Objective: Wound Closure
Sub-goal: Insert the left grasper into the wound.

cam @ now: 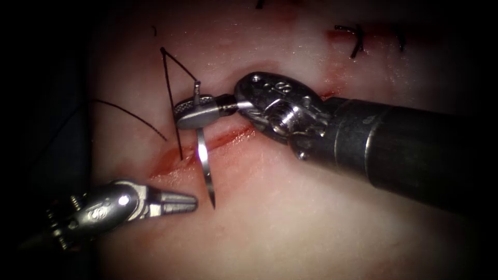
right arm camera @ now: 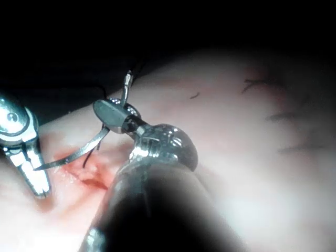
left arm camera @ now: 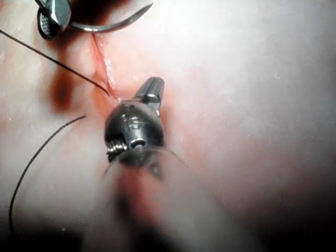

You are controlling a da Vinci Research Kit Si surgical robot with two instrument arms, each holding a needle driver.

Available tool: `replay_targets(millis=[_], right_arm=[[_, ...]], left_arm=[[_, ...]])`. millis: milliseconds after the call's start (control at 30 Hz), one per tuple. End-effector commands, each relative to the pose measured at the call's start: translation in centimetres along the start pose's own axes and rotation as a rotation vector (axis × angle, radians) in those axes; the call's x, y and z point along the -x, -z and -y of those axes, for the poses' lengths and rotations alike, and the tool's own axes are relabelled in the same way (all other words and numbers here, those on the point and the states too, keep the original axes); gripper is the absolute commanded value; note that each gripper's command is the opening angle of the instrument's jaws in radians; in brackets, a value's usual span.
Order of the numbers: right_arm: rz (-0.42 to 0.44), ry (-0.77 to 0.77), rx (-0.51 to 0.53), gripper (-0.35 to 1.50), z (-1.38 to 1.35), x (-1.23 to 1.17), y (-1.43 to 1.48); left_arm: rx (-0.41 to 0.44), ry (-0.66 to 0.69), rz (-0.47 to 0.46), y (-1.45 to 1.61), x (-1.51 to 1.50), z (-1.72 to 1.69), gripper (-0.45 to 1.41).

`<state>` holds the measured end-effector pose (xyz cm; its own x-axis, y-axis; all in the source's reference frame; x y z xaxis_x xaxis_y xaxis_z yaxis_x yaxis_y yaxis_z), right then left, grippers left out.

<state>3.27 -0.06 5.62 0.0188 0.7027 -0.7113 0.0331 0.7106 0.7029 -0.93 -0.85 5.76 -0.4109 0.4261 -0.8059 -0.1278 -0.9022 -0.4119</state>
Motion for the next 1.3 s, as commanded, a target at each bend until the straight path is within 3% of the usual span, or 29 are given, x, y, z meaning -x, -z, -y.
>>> replay_targets(millis=[33,67,133,333,633,1033,1267,1300], right_arm=[[0.0,0.023,-0.001,-0.35,-0.06,0.0,-0.07],[0.0,0.023,-0.001,-0.35,-0.06,0.0,-0.07],[0.001,0.061,-0.001,-0.35,-0.06,0.03,-0.07],[0.001,0.073,0.0,-0.35,-0.07,0.03,-0.07],[0.001,0.091,0.0,-0.35,-0.1,0.03,-0.05],[0.003,0.139,0.003,-0.35,-0.15,0.09,-0.05],[0.006,0.248,0.011,-0.35,-0.22,0.16,-0.1],[0.008,0.31,0.018,-0.35,-0.26,0.18,-0.15]], left_arm=[[-0.075,0.032,-0.002,-0.03,0.02,0.1,-0.35],[-0.075,0.032,-0.002,-0.03,0.02,0.1,-0.35],[-0.179,0.063,0.026,0.0,-0.02,0.17,-0.35],[-0.348,0.067,0.055,0.02,-0.01,0.28,-0.35],[-0.313,0.067,0.102,-0.01,0.23,0.38,-0.35],[-0.295,0.063,0.173,-0.09,0.3,0.49,-0.35],[-0.29,0.087,0.212,-0.1,0.29,0.56,-0.35],[-0.293,0.093,0.256,-0.11,0.29,0.56,-0.35]])
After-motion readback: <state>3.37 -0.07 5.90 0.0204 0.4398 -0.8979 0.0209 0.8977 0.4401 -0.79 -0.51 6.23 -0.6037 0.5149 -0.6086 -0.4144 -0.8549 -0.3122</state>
